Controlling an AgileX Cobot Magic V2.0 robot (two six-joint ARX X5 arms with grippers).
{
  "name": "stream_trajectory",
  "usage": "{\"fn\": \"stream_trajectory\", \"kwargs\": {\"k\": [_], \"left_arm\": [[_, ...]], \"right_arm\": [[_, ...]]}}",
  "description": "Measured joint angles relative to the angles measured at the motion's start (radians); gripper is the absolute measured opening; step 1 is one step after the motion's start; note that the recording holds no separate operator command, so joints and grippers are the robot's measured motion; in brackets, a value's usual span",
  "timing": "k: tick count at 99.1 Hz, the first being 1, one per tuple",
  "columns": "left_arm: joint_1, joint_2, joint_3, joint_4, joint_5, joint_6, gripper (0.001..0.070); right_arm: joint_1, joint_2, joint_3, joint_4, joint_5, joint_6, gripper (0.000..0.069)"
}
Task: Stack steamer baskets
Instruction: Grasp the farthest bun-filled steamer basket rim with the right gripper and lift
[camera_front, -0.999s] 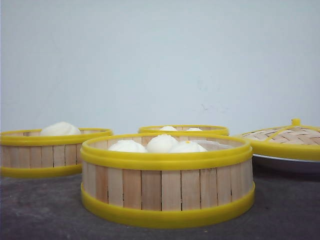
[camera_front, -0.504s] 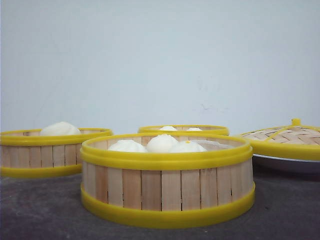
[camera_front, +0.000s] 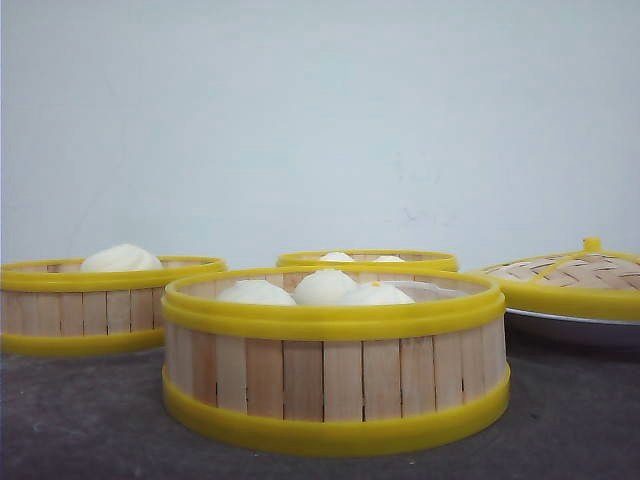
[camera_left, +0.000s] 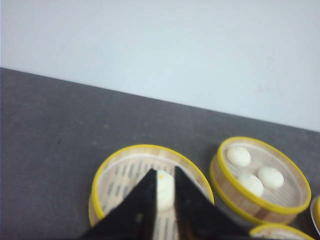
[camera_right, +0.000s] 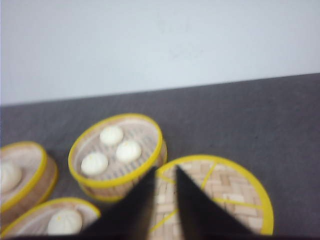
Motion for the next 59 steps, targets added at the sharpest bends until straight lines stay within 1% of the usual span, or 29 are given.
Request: {"fn": "stream_trajectory", "kwargs": {"k": [5,8,12,16,27,34,43,50,59], "left_arm": [[0.0,0.007,0.0,-0.012,0.001,0.005,0.0266],[0.0,0.012,0.0,-0.017,0.002,0.006,0.0321],[0.0,0.016,0.0,-0.021,0.005,0.007,0.037],[0.0,0.018,0.0,-0.024,0.016,0.007,0.0397],[-0.016,0.02,0.0,-0.023,0.057,0.006,0.0422],[-0.032,0.022,0.0,-0.023,0.081,0.006,0.0426],[-0.056,0.023,0.0,-0.024,0.107,0.005,0.0426],[-0.08,0.023,0.0,-0.024,0.127,-0.003,0.0426],[-0.112,0.023,0.0,-0.024,0.14,-0.013,0.0426]], "right_arm": [[0.009,0.021,0.0,-0.013,-0.013,0.001,0.031],[0.012,0.033,0.0,-0.019,-0.027,0.002,0.037],[0.017,0.051,0.0,-0.018,-0.048,0.008,0.042],[0.023,0.071,0.0,-0.015,-0.074,0.016,0.0446],[0.037,0.135,0.002,0.008,-0.151,0.04,0.0472],[0.048,0.201,0.02,0.007,-0.174,0.053,0.0476],[0.062,0.316,0.07,0.015,-0.177,0.062,0.0477],[0.073,0.436,0.121,0.027,-0.177,0.067,0.0478],[0.089,0.579,0.192,0.04,-0.174,0.07,0.0478]]}}
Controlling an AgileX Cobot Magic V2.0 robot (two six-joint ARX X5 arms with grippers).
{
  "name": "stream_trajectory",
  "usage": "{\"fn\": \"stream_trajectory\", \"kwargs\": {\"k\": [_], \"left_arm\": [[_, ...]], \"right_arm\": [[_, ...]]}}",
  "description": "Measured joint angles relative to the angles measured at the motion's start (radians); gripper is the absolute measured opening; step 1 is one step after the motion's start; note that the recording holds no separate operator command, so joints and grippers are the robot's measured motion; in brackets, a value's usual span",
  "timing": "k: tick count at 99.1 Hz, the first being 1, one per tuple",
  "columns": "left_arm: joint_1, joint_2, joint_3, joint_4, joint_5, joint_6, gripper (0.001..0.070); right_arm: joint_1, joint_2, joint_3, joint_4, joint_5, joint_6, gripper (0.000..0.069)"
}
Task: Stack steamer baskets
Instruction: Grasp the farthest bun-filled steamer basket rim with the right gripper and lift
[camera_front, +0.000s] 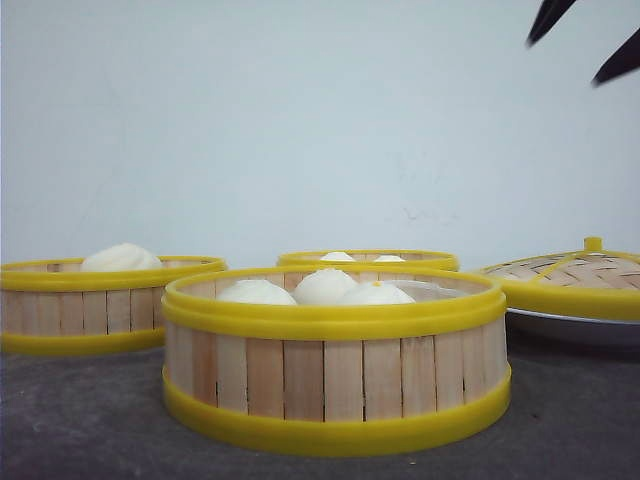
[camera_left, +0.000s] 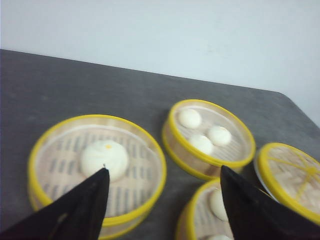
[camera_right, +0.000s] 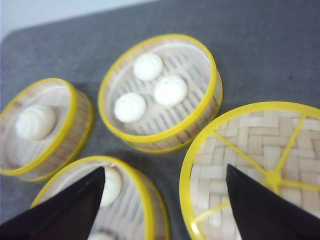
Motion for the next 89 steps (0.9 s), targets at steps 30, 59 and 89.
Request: {"fn": "stream_trajectory", "kwargs": {"k": [30,59,89], "left_arm": [[-0.1,0.0,0.0,0.0,0.015,-0.007,0.0427],[-0.172,0.0,0.0,-0.002,0.015,-0.008,0.0427],[-0.224,0.0,0.0,-0.061,0.015,-0.008,0.0427]], "right_arm": [[0.058,0.423,0.283,0.028,0.049,0.007,0.0478],[0.066,0.674,0.397,0.111,0.116,0.048,0.0472],[0.065,0.802,0.397,0.199,0.171,0.107,0.0415]]}}
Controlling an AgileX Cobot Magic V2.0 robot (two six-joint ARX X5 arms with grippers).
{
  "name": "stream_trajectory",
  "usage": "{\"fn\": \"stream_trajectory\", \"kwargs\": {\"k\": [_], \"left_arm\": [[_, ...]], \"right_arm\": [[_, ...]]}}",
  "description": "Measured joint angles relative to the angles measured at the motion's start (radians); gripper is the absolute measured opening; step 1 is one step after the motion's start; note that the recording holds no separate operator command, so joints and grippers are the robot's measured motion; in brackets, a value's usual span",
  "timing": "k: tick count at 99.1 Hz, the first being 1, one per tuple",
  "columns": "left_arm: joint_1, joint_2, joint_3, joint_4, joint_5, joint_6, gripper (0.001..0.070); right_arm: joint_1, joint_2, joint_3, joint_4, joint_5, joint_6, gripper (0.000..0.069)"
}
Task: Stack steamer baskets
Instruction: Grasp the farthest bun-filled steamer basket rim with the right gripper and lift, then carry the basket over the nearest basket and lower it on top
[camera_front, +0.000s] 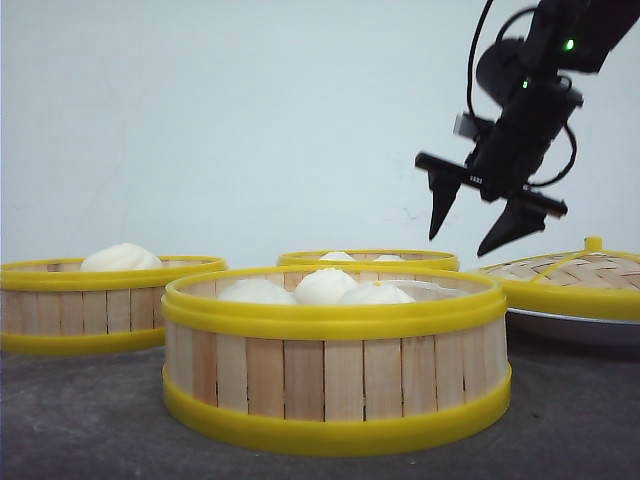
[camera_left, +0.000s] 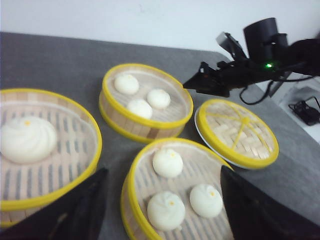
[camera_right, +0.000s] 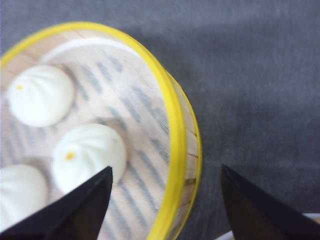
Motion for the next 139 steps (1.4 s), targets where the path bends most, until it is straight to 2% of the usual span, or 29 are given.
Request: {"fn": "stream_trajectory", "kwargs": {"k": [16,28,68,109,125,139], "left_arm": [[-0.017,0.0,0.0,-0.016,0.0,0.0,0.0427],[-0.026,-0.001,0.0,-0.022,0.0,0.0,0.0427],[-0.038,-0.021,0.0,-0.022,0.0,0.0,0.0427],[-0.037,-0.023,0.0,-0.027,0.0,0.003,0.0427],[-0.037,-0.023,0.0,-0.047,0.0,0.01,0.0427],[-0.038,-0.029,0.0,-0.048,0.0,0.013,0.0427]], "right_arm": [[0.007,0.042,0.0,0.002,0.032,0.01,0.0387],[0.017,0.055,0.0,0.012,0.049,0.014,0.0336],[0.064,0.077,0.003,0.055,0.148,0.027,0.0039],[0.065,0.082,0.011,0.083,0.152,0.034,0.003],[0.065,0.062,0.08,0.014,0.138,0.034,0.003],[0.065,-0.03,0.133,-0.063,0.123,-0.003,0.003]]}}
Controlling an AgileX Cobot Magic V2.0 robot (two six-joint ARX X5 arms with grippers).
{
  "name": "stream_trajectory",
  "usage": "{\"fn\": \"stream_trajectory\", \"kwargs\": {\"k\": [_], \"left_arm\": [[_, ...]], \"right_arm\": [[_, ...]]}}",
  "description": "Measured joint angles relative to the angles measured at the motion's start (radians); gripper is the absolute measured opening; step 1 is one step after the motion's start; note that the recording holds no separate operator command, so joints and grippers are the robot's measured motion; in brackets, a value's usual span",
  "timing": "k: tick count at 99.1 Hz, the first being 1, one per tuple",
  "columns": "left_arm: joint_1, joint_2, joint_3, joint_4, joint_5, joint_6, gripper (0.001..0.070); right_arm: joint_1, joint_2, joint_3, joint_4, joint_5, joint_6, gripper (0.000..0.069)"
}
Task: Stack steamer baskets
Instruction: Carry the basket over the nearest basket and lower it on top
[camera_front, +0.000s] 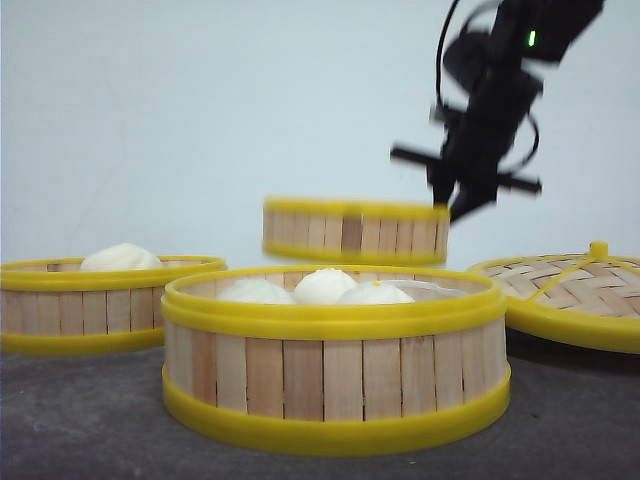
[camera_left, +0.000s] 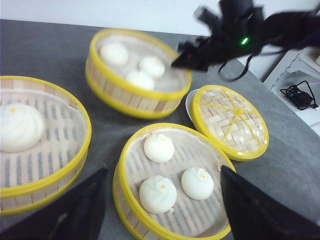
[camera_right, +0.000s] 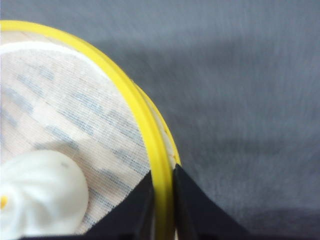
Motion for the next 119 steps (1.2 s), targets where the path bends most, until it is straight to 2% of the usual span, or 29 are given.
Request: {"fn": "stream_trajectory", "kwargs": {"k": [18,33,49,80,94,119], "left_arm": [[0.0,-0.014,0.0,-0.001,0.0,0.006,0.0427],[0.0,-0.026,0.0,-0.013,0.0,0.007,0.0427],[0.0,-0.033,0.0,-0.022,0.001,0.011,0.0427],[0.0,-0.037,0.0,-0.022,0.029,0.013,0.0427],[0.0,-0.037,0.0,-0.022,0.051,0.013,0.0427],[0.0,-0.037,0.0,-0.022,0.052,0.013,0.0427]], "right_arm": [[0.0,-0.196,0.01,-0.097,-0.039,-0.096,0.0029],[0.009,-0.337,0.011,-0.241,-0.1,-0.178,0.0029],[0.036,-0.462,0.011,-0.388,-0.105,-0.254,0.0029],[0.083,-0.625,0.011,-0.554,-0.108,-0.29,0.0029],[0.101,-0.66,-0.042,-0.556,-0.106,-0.29,0.0029],[0.15,-0.697,-0.265,-0.474,-0.096,-0.285,0.0029]]}}
